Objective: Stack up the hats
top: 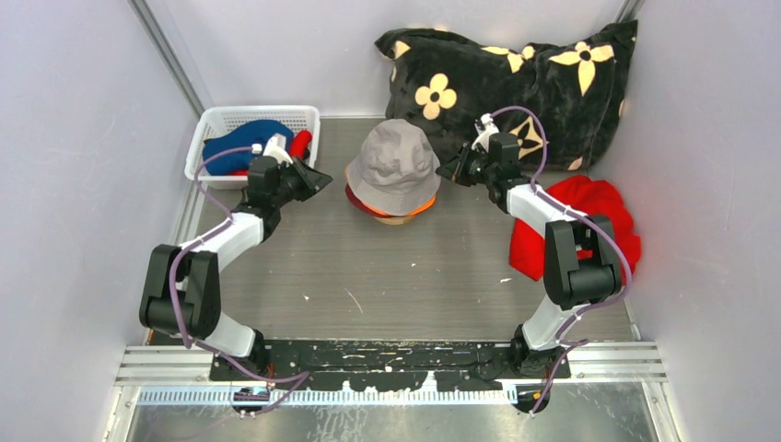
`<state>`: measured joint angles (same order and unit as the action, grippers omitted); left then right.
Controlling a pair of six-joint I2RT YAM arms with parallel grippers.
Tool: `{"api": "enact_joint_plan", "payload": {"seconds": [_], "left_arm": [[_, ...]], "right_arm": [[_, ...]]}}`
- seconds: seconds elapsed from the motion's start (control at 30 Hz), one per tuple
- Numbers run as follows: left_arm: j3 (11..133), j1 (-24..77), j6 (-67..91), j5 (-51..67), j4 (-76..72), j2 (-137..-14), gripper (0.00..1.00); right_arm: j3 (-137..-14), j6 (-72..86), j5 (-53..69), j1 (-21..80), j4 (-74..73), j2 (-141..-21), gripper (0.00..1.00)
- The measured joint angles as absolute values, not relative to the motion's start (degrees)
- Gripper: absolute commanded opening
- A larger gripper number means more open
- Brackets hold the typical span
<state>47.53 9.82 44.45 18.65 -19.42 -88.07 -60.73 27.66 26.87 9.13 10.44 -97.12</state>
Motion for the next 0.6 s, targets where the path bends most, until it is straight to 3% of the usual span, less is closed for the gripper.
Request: {"api": "enact_joint_plan", "payload": {"seconds": [0.2,0.27,0.33,0.4,0.47,0.53,0.6], "left_arm": [[48.07,9.82,43.35,15.99,-18.55,-83.64,0.24],[49.04,9.78,42.89,14.85,-17.26,-83.59,0.31],[50.35,9.74,42.24,13.43,-15.59,-83.59,0.40],[52.47,9.67,41.10,11.79,-13.34,-83.59,0.49],[55.07,9.61,39.75,9.80,-11.33,-83.59,0.55],[57.80,9.52,38.33,7.55,-9.50,-83.59,0.60],[60.69,9.37,36.91,5.13,-7.68,-83.59,0.68]], "right_arm": [[-61.01,26.65,26.55,10.72,9.39,-95.59,0.01],[-61.04,26.55,26.44,11.14,8.93,-95.59,0.06],[-61.06,26.24,26.17,11.38,8.56,-95.59,0.26],[-61.06,25.65,25.39,11.49,7.88,-95.29,0.54],[-61.06,25.06,24.18,11.53,6.90,-94.59,0.75],[-60.84,24.05,22.50,11.51,5.67,-92.95,0.89],[-60.40,23.42,20.62,11.51,4.54,-90.39,0.96]]}}
